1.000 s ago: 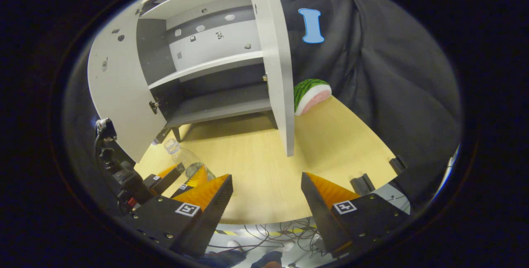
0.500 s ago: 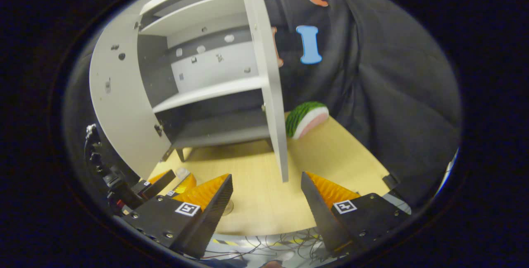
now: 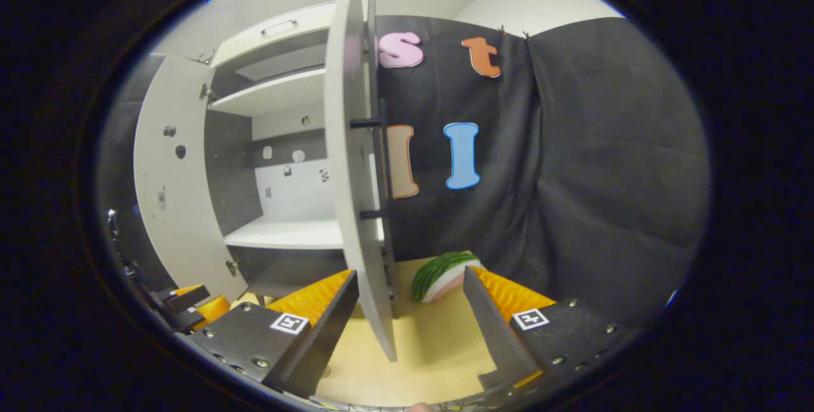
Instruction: Grasp the bottle in the cabinet with the left hand and place it on the coaster, then close the right door with the right hand and the left door with the left hand.
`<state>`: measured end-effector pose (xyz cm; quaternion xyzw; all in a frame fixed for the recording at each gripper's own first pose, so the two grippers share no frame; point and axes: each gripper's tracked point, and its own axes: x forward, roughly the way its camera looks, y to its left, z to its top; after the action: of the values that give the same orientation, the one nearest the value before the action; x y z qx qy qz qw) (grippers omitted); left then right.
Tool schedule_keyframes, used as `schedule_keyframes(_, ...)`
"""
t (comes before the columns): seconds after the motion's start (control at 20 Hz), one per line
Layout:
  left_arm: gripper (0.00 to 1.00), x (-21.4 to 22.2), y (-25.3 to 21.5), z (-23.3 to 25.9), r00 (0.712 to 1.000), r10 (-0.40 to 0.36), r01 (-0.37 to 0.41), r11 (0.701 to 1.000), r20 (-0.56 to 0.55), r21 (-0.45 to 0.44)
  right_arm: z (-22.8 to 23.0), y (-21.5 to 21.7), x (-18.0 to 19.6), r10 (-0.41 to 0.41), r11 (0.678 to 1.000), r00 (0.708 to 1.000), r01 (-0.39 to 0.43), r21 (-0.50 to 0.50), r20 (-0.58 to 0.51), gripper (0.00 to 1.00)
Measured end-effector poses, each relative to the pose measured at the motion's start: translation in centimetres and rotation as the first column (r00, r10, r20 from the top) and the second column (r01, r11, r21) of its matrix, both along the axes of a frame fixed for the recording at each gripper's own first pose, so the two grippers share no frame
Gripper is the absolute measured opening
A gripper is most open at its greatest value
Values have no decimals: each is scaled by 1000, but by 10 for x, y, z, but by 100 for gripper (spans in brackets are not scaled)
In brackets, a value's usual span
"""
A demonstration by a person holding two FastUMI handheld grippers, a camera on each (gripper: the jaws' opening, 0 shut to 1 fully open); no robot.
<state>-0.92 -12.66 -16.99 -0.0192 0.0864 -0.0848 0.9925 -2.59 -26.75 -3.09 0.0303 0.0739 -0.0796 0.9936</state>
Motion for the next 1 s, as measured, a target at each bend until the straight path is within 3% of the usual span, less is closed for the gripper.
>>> schedule_keyframes(0.25, 88, -5, 16, -7, 998, 37, -35, 998, -42, 47, 13, -18, 28, 31, 999, 999, -31, -7, 40, 100)
schedule_keyframes(0.5, 88, -3, 17, -10, 997, 32, -28, 997, -66, 66, 21, -5, 47, 77, 996, 996, -75, -47, 53, 98)
schedule_keyframes(1.0, 88, 1, 39, -2, 996, 63, -61, 997, -60, 36, 19, 16, 51, 134, 991, 990, -132, -27, 53, 98)
